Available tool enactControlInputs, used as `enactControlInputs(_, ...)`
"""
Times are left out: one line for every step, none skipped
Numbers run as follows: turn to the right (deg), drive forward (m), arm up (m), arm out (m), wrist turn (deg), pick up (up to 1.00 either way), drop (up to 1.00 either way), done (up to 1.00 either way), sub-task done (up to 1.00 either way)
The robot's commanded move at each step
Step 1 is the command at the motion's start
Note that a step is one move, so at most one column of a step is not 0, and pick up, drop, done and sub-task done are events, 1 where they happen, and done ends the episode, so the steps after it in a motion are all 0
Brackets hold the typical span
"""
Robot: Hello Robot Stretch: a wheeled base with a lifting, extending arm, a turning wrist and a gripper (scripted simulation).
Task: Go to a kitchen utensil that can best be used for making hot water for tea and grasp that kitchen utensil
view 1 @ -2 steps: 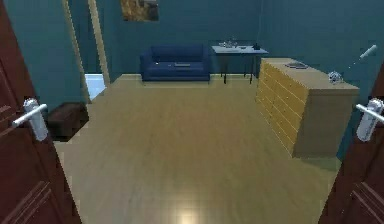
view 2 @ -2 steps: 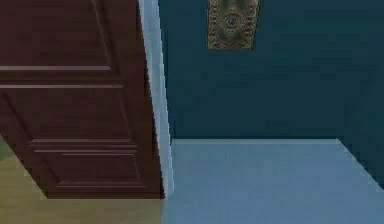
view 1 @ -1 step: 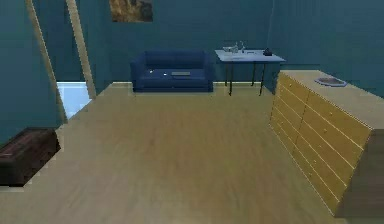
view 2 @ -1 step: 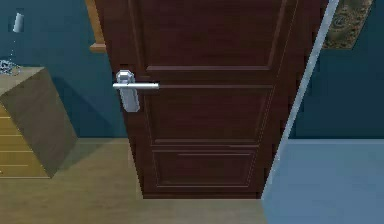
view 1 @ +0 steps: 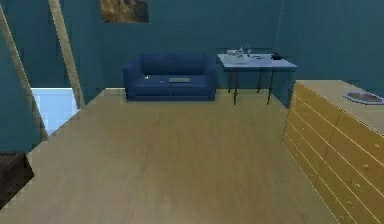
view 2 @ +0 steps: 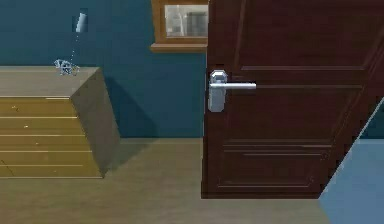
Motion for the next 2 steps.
enactControlInputs(-27.0,0.00,0.00,0.00,0.0,0.00,0.00,0.00,0.00)
enactControlInputs(0.0,1.00,0.00,0.00,0.0,0.00,0.00,0.00,0.00)
